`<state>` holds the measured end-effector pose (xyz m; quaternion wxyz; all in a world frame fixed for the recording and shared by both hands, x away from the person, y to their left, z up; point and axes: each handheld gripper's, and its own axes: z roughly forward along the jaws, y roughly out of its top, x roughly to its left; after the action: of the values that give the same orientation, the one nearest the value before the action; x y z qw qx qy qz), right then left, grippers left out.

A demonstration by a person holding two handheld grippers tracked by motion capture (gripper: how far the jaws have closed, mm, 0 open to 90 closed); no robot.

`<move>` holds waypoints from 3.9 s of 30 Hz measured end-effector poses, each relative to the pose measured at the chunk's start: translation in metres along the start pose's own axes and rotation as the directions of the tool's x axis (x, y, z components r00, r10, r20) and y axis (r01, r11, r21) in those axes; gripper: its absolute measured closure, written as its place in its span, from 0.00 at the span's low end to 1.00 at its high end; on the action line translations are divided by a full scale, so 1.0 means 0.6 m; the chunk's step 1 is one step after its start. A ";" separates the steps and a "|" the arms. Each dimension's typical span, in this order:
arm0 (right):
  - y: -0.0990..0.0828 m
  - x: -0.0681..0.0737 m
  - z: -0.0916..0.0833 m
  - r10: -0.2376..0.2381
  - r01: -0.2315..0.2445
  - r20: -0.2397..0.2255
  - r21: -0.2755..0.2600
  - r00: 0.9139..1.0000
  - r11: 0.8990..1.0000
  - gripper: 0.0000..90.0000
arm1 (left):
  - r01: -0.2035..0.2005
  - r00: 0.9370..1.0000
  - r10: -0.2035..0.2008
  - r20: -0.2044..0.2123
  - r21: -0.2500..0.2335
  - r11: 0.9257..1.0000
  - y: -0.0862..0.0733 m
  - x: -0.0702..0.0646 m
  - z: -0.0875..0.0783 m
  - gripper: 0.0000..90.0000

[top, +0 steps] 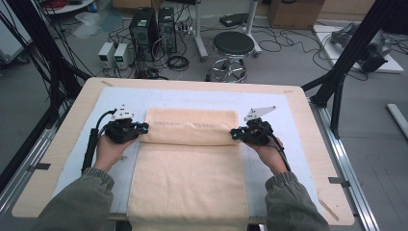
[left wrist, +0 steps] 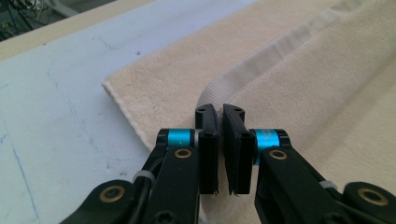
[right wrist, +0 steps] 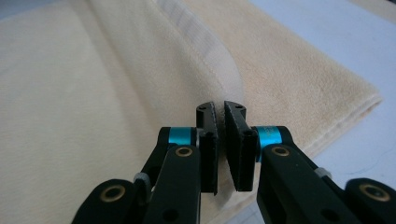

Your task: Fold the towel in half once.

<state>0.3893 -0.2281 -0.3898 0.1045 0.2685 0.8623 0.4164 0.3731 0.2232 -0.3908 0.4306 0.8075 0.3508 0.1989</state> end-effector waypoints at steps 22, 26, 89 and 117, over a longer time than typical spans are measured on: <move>-0.095 0.225 -0.170 -0.152 0.136 -0.208 -0.090 0.966 0.987 0.82 | -0.152 0.962 0.163 0.217 -0.065 0.986 -0.123 -0.186 -0.219 0.84; -0.100 0.221 -0.179 -0.136 0.116 -0.199 -0.106 0.971 0.988 0.72 | -0.157 0.960 0.169 0.222 -0.070 0.985 -0.126 -0.191 -0.218 0.63; -0.028 -0.041 0.067 0.101 -0.101 -0.001 0.104 0.995 0.989 0.92 | 0.137 0.987 -0.126 -0.101 0.115 0.984 -0.025 0.020 0.075 0.94; 0.049 -0.066 -0.007 0.144 -0.144 0.114 -0.003 0.983 0.990 0.36 | 0.078 0.994 -0.078 -0.073 -0.012 0.997 0.053 0.052 0.010 0.59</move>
<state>0.4319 -0.2376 -0.3659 0.1225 0.3537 0.8344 0.4045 0.4106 0.2310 -0.3668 0.4284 0.7833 0.3967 0.2132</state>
